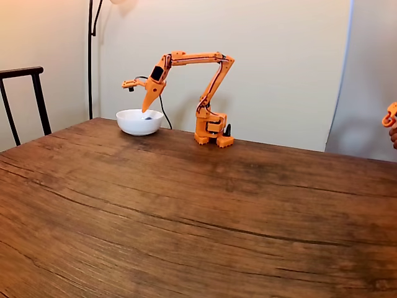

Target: Grasp the cube and drop it in the bowl

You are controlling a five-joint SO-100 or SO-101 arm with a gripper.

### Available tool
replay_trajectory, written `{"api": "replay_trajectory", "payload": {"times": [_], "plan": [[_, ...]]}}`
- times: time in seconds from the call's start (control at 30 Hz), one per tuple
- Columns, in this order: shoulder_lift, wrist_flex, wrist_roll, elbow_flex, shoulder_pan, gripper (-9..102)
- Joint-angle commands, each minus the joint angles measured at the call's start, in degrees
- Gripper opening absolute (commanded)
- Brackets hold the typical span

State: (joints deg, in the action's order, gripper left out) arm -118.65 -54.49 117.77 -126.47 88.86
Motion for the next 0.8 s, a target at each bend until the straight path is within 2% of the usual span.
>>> {"api": "replay_trajectory", "payload": {"times": [0.0,0.3,0.57,0.77], "plan": [[-2.0,0.0,0.3,1.3,-0.7,23],[-2.2,-7.3,-0.4,5.4,-8.3,22],[-4.4,-18.3,-1.5,14.9,-18.8,0],[-12.7,-23.5,-5.5,15.1,-29.6,-1]]}}
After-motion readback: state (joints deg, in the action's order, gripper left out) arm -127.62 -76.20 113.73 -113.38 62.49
